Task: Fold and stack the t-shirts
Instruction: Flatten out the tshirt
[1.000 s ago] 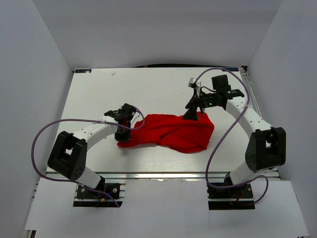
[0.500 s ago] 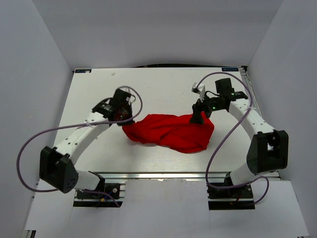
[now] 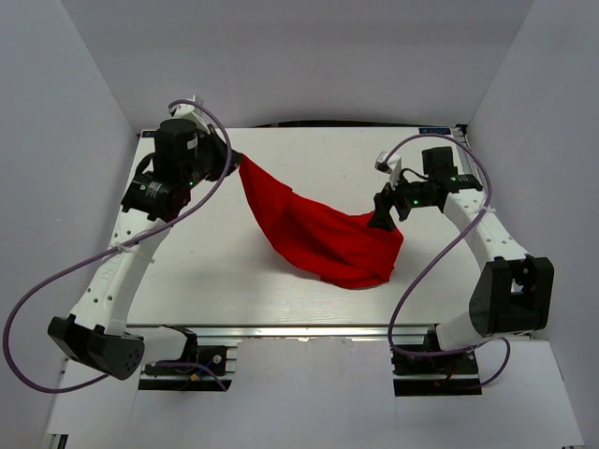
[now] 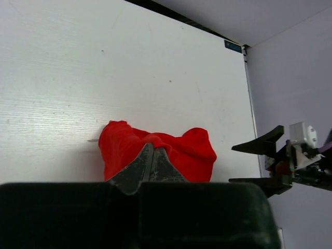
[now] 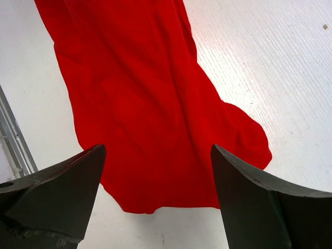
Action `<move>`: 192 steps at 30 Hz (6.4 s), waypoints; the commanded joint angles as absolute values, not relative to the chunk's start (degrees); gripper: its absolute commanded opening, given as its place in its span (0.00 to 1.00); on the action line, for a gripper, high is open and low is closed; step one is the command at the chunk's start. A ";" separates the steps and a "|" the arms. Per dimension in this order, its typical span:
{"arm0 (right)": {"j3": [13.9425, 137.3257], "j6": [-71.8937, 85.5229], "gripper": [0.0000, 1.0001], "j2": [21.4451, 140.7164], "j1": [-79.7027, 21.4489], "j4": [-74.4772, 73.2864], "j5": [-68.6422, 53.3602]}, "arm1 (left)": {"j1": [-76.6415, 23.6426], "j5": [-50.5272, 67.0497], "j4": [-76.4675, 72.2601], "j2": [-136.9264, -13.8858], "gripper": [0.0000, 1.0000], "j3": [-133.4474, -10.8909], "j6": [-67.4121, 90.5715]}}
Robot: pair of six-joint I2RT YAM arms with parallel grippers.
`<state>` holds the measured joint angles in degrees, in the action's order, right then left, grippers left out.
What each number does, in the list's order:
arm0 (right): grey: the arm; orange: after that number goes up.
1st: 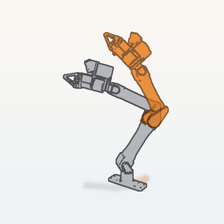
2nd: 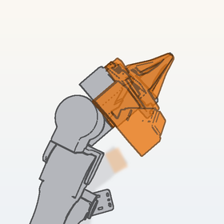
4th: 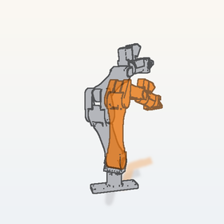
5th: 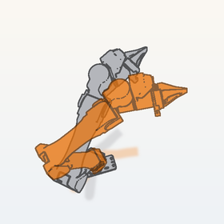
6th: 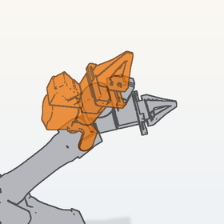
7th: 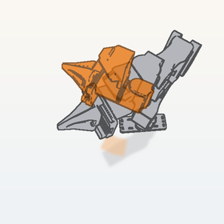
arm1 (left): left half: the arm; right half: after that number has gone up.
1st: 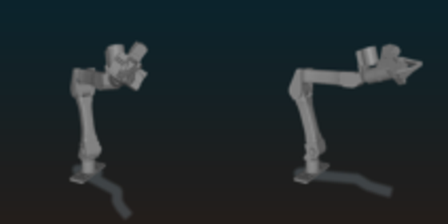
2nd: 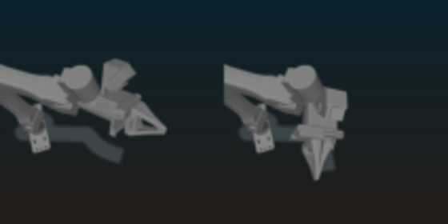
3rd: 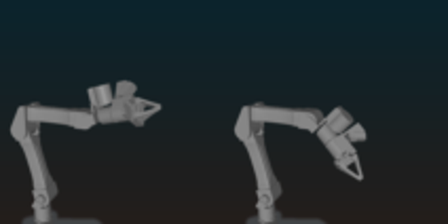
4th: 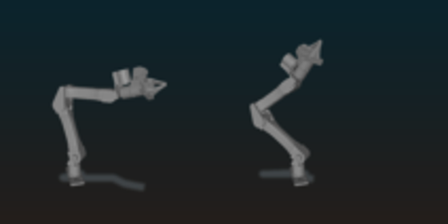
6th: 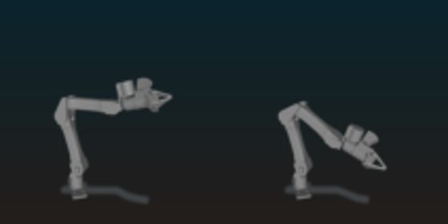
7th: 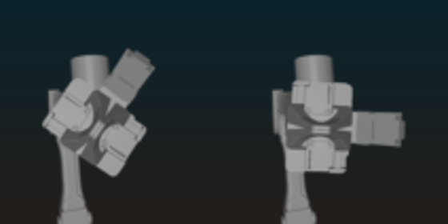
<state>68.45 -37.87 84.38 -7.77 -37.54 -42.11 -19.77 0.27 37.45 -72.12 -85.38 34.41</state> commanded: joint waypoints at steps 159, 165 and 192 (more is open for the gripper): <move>81.20 -35.16 0.00 70.75 -16.09 -7.56 -16.35 | -7.21 5.98 19.87 -73.04 0.00 -99.05 36.83; 87.71 -34.10 0.00 71.63 -10.29 -4.49 -16.96 | -5.01 2.29 17.49 -74.53 0.00 -103.35 35.77; 114.78 -26.72 0.00 73.39 -2.90 7.47 -14.86 | -3.78 -2.46 7.21 -63.46 0.00 -110.30 30.24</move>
<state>112.75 -28.25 73.76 -3.33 3.25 -17.45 -4.19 -0.47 8.73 -64.62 -108.25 31.77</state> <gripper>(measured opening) 0.011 0.030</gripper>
